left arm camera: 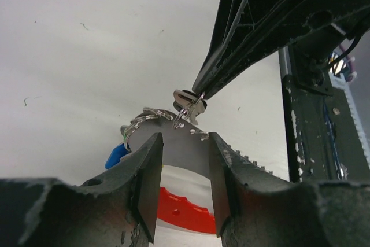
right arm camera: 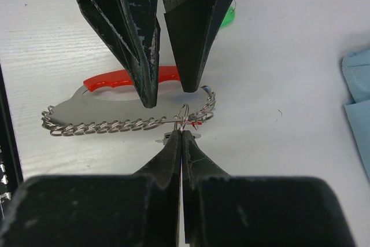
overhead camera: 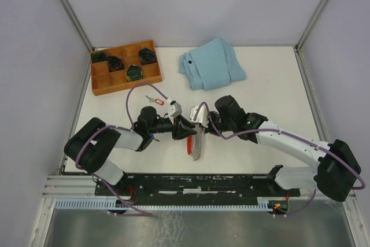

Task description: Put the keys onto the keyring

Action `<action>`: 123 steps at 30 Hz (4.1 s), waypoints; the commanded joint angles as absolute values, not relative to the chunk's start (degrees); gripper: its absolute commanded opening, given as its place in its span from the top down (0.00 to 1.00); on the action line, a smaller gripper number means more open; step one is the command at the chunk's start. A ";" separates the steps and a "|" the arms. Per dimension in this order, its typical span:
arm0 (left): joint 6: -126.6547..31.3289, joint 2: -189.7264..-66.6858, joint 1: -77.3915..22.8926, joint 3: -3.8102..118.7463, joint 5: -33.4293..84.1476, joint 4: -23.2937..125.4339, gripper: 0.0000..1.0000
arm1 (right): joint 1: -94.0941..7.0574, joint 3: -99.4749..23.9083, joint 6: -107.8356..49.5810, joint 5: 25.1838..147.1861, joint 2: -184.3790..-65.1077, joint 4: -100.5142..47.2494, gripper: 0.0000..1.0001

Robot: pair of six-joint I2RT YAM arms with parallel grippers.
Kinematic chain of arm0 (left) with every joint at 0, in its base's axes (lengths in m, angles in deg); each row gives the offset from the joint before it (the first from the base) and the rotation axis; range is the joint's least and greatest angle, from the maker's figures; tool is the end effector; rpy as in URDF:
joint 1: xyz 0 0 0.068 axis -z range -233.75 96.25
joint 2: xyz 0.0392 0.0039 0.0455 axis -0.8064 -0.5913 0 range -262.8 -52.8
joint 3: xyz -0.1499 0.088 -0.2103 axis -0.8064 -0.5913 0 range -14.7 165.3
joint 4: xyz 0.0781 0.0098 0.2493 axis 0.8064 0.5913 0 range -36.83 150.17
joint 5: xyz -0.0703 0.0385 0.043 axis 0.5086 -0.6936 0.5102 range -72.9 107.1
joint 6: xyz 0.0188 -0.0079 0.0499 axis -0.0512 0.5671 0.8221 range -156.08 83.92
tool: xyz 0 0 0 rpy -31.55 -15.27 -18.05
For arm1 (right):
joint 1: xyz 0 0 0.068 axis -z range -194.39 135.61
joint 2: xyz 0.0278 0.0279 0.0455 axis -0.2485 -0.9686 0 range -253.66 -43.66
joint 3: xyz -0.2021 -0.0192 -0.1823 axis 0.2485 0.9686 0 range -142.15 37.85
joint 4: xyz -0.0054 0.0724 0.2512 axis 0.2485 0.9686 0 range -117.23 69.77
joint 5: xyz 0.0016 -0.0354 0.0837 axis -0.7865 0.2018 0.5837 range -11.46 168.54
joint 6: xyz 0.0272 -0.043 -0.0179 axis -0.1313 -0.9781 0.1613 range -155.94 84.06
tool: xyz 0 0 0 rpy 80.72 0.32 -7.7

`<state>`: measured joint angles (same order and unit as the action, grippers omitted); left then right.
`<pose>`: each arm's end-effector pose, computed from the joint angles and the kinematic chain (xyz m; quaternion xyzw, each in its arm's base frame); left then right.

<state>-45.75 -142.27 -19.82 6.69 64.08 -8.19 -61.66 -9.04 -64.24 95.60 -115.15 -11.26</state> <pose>0.2032 -0.1681 0.1612 0.4030 0.6144 -0.5029 0.4552 0.1728 0.2025 0.2462 -0.5994 0.6719 0.2010 0.3858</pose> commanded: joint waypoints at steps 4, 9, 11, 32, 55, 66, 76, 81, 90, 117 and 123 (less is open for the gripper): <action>-27.49 -140.01 -20.00 10.24 68.09 1.07 0.55 | -61.94 -12.30 -65.39 97.51 -115.24 -11.68 0.99; -21.93 -140.02 -19.94 10.80 68.95 1.79 0.55 | -61.94 -12.40 -65.61 98.28 -115.25 -11.66 0.99; -20.81 -140.32 -19.99 11.01 70.15 0.71 0.55 | -61.94 -12.46 -65.58 98.46 -115.41 -11.59 0.99; -19.14 -144.18 -19.57 15.50 77.35 1.24 0.65 | -61.94 -12.84 -65.40 99.90 -114.99 -11.17 0.99; -16.77 -145.35 -19.03 17.60 78.87 7.36 0.97 | -61.94 -12.25 -64.82 98.44 -112.05 -9.62 0.99; -30.55 -140.78 -19.37 14.22 66.76 -3.30 0.97 | -61.94 -9.49 -62.72 95.00 -109.21 -8.82 0.99; -47.95 -140.43 -19.25 9.85 56.74 -19.11 0.97 | -62.32 -5.33 -59.77 94.10 -109.54 -15.45 0.99; -53.72 -142.24 -18.75 8.28 54.51 -25.45 0.97 | -62.54 -4.36 -59.32 93.67 -110.72 -18.53 0.99; -54.44 -144.63 -18.67 4.91 53.64 -30.28 0.93 | -62.51 -6.17 -61.64 92.55 -110.61 -18.15 0.99; -26.06 -144.03 -18.68 10.27 68.85 -8.55 0.56 | -62.56 -14.79 -67.25 99.30 -114.63 -8.65 0.99; -23.46 -143.60 -18.68 12.18 71.31 -4.44 0.62 | -62.56 -15.13 -67.32 99.63 -114.76 -8.33 0.99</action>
<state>-29.14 -145.35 -18.64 10.16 68.23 -6.99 -62.29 -11.86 -66.33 98.03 -114.82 -6.69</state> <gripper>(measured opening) 0.410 0.011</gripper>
